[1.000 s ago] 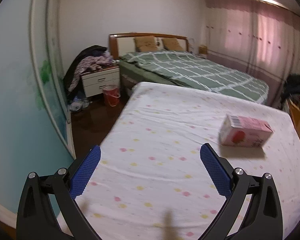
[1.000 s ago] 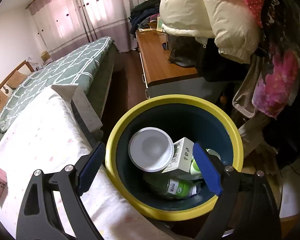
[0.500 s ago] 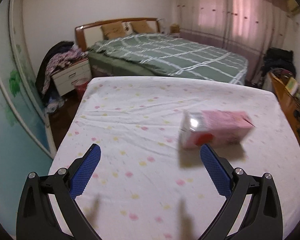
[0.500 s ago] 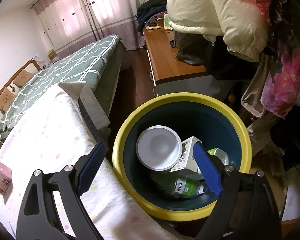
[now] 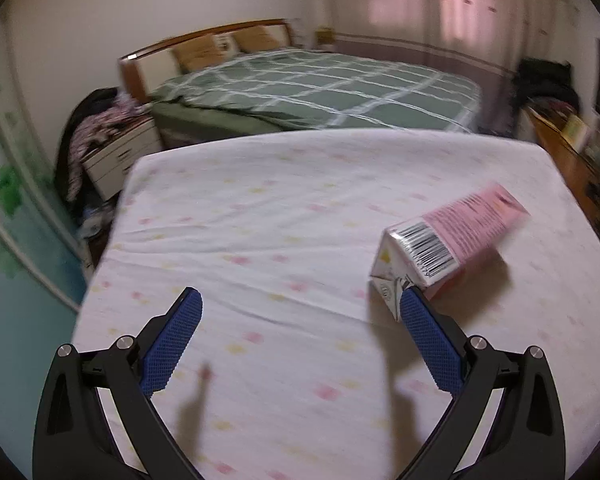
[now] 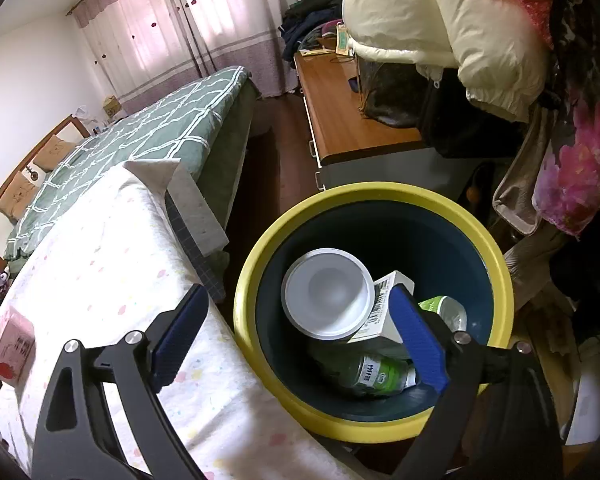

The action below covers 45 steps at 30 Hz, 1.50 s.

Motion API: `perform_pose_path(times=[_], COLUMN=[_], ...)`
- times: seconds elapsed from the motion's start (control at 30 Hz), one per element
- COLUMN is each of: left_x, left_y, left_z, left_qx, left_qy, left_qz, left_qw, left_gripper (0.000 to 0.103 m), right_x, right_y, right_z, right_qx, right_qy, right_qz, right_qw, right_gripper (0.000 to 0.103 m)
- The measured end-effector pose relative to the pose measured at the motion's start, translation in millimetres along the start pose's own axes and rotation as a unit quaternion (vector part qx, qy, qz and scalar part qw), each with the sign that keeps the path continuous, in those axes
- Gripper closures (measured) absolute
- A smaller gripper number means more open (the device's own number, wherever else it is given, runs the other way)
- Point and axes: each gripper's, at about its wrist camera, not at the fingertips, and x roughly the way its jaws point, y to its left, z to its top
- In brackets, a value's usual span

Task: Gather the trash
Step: 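Move the left tool to the pink milk carton, then close the left tool on the pink carton and lift it, then carry the pink carton over the bin and open the left tool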

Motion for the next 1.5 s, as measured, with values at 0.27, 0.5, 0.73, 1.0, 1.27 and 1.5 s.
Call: perform_pose_path(times=[0.27,0.5,0.73,1.0,1.27,1.5], left_x=[-21,-23,-2,11,18,13], left_y=[-64,-81,-94,-115,-124,-131], left_z=[-10,-12,7,25,25,23], left_qx=[0.062,0.079,0.087,0.101,0.11,0.117], left_qy=[0.004,0.022,0.014,0.006,0.01,-0.001], left_qz=[-0.086,-0.105,-0.096,-0.081,-0.088,-0.087], left_qw=[0.9943,0.991,0.9915,0.9916,0.99,0.9893], left_gripper=[0.005,0.005,0.019,0.033,0.056,0.063], right_x=[0,-1,-2,-2,-1,-1], right_y=[-1,-1,0,0,2,3], right_z=[0,-1,-1,0,-1,-2], right_qx=[0.005,0.001,0.0,-0.001,-0.002,-0.002], right_qy=[-0.001,-0.003,-0.004,-0.004,-0.003,-0.003], right_qz=[0.004,0.008,0.01,0.012,0.014,0.016], right_qw=[1.0,1.0,1.0,1.0,1.0,1.0], right_gripper=[0.016,0.016,0.015,0.015,0.015,0.015])
